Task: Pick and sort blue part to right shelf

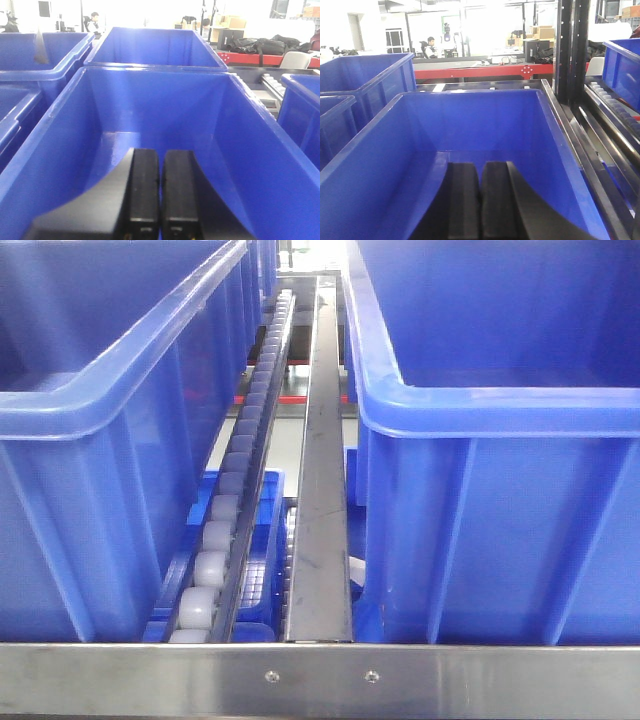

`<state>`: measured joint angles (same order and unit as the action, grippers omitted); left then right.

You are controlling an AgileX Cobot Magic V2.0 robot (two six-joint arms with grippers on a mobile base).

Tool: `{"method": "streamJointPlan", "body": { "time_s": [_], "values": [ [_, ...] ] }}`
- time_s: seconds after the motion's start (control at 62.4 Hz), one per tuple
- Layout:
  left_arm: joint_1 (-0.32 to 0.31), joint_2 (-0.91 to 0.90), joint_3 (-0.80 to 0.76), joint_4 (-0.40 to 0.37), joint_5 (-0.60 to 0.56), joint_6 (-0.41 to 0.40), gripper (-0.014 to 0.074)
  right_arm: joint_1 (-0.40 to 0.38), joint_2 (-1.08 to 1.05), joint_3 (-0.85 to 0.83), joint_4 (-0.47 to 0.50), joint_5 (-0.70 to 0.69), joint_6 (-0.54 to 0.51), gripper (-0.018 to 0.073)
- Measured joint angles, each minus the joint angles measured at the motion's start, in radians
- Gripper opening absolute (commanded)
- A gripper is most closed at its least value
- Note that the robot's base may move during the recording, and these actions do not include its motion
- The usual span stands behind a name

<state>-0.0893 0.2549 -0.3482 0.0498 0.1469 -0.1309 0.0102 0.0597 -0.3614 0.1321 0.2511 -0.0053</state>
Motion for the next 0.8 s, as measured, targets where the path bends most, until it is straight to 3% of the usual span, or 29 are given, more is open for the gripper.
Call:
{"method": "streamJointPlan", "body": {
  "time_s": [0.369, 0.673, 0.801],
  "values": [
    [0.0, -0.001, 0.007, 0.0, 0.002, 0.0, 0.0123, 0.0, 0.0, 0.009, 0.0, -0.008, 0.0, 0.0047],
    [0.0, -0.001, 0.008, 0.0, 0.0, 0.0, 0.0123, 0.0, -0.071, 0.18, -0.028, -0.048, 0.0, 0.0047],
    [0.0, -0.001, 0.008, 0.0, 0.0, 0.0, 0.0123, 0.0, -0.071, 0.264, -0.055, -0.139, 0.0, 0.0047]
  ]
}}
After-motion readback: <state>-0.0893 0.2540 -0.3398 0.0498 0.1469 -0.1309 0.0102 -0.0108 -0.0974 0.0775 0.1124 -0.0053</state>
